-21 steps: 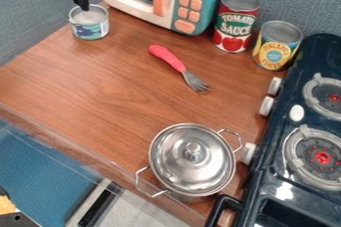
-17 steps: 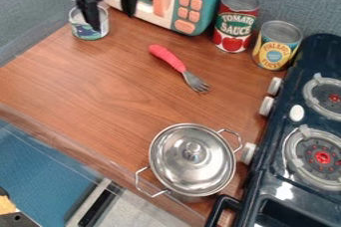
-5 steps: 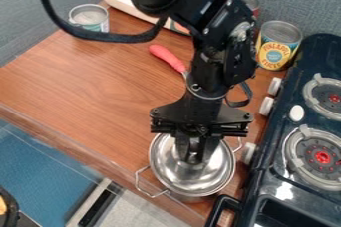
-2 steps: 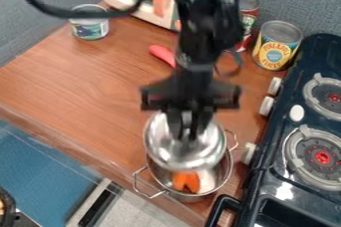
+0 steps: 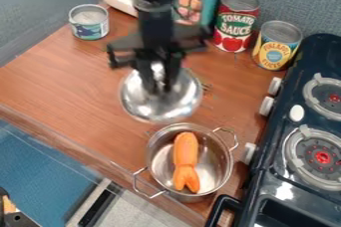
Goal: Move the lid to the bottom left of the table
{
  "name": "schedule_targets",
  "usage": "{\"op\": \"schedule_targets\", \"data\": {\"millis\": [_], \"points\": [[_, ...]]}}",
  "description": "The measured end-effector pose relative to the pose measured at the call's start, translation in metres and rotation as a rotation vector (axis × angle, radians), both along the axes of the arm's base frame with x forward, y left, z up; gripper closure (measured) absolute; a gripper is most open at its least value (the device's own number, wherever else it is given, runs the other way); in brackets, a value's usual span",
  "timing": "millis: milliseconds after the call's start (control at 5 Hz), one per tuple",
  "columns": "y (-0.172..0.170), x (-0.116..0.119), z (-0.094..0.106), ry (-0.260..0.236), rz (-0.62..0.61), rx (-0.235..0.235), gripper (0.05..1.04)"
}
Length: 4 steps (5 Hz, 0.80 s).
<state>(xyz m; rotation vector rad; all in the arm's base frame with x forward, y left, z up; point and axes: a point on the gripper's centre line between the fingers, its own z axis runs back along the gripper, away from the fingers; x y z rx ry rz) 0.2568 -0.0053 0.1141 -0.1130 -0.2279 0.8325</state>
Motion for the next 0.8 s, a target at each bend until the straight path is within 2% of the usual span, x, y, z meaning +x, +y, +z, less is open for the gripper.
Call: {"op": "schedule_targets", "data": {"millis": [200,600,800], "points": [[0.049,-0.002,0.0,-0.007,0.177,0.014,0.802],[0.128,-0.014,-0.045,0.08,0.467,0.041,0.802],[0.155,-0.026,-0.064,0.115,0.588,0.046,0.802]]}}
